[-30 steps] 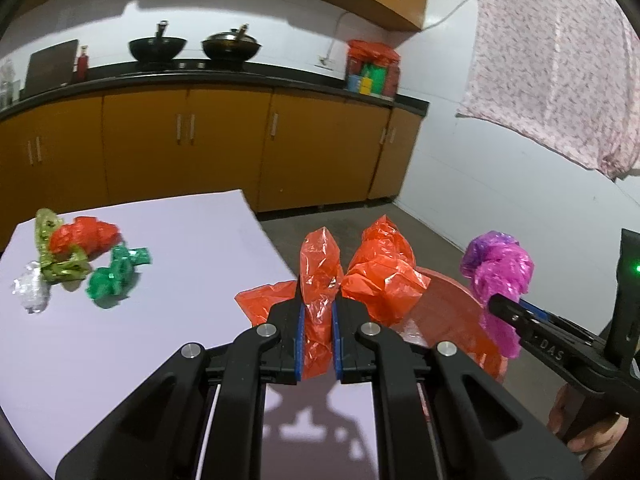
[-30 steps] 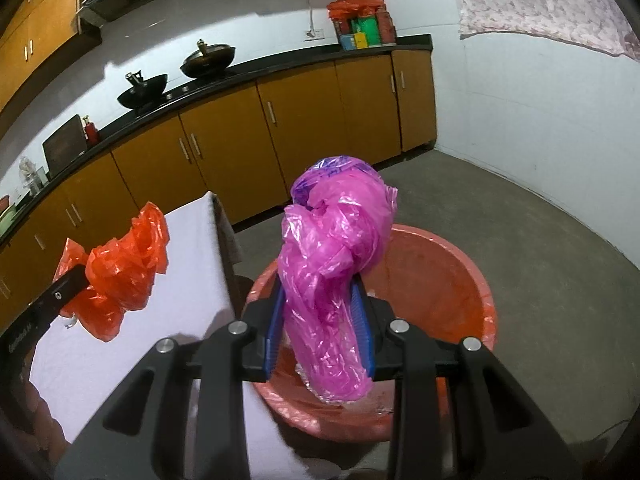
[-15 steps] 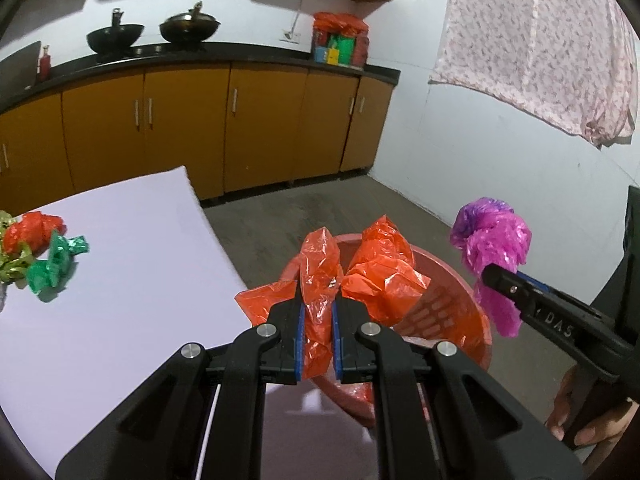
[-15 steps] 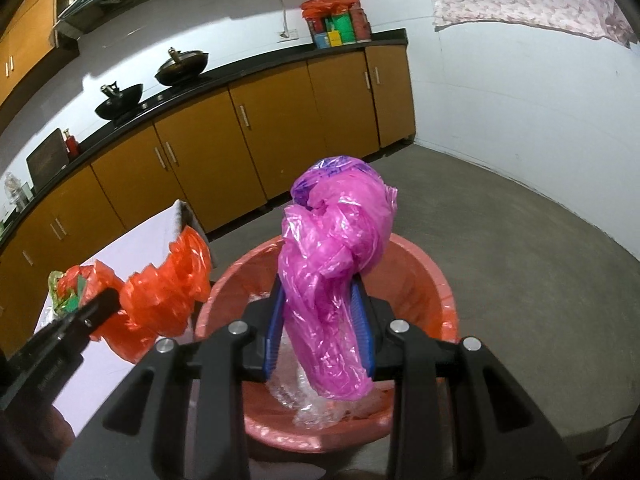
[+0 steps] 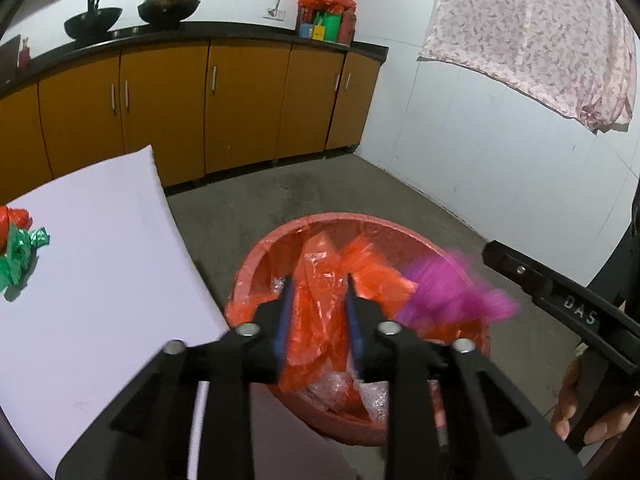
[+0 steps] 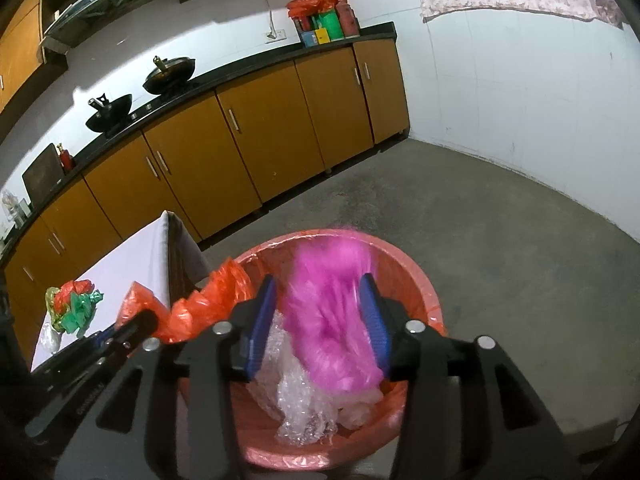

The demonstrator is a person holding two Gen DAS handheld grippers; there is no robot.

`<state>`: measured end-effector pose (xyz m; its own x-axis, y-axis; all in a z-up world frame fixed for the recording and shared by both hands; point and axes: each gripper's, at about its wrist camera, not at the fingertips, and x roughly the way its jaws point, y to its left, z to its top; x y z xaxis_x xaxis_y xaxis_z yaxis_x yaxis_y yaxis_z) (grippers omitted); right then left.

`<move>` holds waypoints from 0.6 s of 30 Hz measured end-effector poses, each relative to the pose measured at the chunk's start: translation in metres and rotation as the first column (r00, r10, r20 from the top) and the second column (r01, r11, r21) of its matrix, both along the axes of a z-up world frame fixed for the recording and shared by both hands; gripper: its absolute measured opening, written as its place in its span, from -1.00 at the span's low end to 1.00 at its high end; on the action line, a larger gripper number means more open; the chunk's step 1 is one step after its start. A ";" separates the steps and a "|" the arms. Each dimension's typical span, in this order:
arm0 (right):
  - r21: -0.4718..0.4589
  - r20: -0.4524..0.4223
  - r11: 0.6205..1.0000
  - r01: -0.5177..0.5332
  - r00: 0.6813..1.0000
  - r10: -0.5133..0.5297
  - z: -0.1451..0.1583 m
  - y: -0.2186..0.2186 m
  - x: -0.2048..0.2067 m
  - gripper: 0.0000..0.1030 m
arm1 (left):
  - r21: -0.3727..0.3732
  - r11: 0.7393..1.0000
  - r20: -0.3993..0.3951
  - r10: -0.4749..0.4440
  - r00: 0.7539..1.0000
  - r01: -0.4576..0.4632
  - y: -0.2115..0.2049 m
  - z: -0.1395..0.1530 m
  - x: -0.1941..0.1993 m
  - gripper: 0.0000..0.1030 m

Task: Collect trash
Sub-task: 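Carry red and pink bags over the wastebasket and open both tools to drop them, then grasp the clear bag with the left tool while the right tool grasps the green bag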

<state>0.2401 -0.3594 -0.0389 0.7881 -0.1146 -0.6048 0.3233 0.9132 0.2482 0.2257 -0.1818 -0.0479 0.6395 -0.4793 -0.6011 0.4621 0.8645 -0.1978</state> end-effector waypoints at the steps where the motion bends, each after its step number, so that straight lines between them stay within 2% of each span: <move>1: 0.005 -0.003 1.000 0.005 1.000 -0.005 -0.003 -0.001 -0.002 -0.05 | -0.002 1.000 -0.002 0.002 1.000 -0.002 0.001 -0.001 -0.001 -0.33; 4: 0.016 -0.013 1.000 0.017 1.000 -0.017 -0.006 -0.003 -0.003 -0.02 | -0.006 1.000 -0.012 0.008 1.000 -0.008 0.008 -0.003 -0.002 -0.30; 9: 0.001 -0.007 1.000 0.014 1.000 -0.014 -0.004 0.005 -0.004 0.13 | 0.003 0.999 0.002 0.041 0.999 -0.041 0.021 -0.002 -0.004 -0.06; 18: -0.055 0.005 0.996 -0.063 0.998 0.064 0.005 0.043 0.004 0.21 | 0.020 0.984 0.033 0.177 0.984 -0.178 0.077 0.000 -0.004 0.19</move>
<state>0.2437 -0.3159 -0.0335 0.7990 -0.0970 -0.5934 0.2626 0.9441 0.1993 0.2217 -0.1043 -0.0481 0.7319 -0.3426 -0.5890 0.3064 0.9376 -0.1647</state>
